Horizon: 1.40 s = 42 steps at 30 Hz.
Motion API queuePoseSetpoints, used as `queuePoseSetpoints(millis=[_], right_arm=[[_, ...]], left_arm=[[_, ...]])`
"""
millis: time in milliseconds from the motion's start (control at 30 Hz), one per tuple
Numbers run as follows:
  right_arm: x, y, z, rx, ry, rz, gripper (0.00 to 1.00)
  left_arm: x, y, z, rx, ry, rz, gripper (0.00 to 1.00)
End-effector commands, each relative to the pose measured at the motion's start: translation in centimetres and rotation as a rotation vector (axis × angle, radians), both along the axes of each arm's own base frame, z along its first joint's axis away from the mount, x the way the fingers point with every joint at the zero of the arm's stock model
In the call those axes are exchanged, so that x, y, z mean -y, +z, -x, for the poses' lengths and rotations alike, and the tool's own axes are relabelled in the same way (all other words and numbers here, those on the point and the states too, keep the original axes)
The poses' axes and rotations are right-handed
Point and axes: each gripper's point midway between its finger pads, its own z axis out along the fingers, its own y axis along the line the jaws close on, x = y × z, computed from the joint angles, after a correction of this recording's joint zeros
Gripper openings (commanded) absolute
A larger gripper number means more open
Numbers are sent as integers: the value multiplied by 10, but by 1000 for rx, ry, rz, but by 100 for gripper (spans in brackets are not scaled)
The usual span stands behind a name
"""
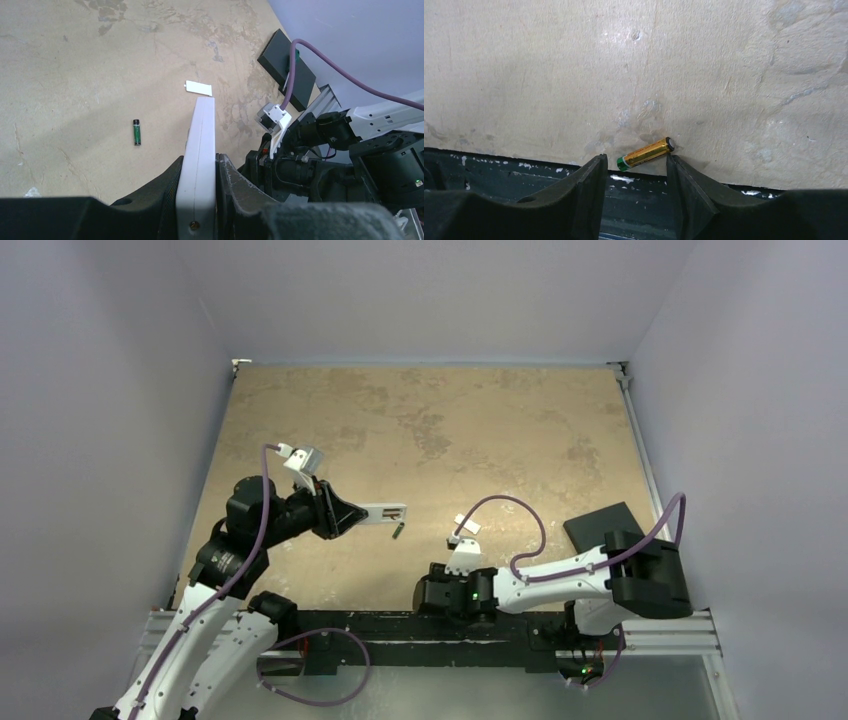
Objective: Load the batteries into the remote control
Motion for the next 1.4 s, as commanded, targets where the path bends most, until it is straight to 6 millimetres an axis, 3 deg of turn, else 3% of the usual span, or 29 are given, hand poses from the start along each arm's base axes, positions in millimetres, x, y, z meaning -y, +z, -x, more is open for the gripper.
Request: queuePoseSetpoints(millis=[0, 767, 1200, 1367], right_arm=[[7, -2, -15, 51, -30, 50, 54], [4, -11, -33, 84, 14, 174, 47], [3, -5, -44, 112, 88, 246, 27], [4, -3, -46, 123, 128, 284, 35]], left_arm=[[3, 19, -1, 78, -23, 22, 0], [4, 19, 0, 81, -32, 24, 0], [4, 18, -1, 79, -31, 23, 0], [4, 17, -1, 77, -30, 24, 0]])
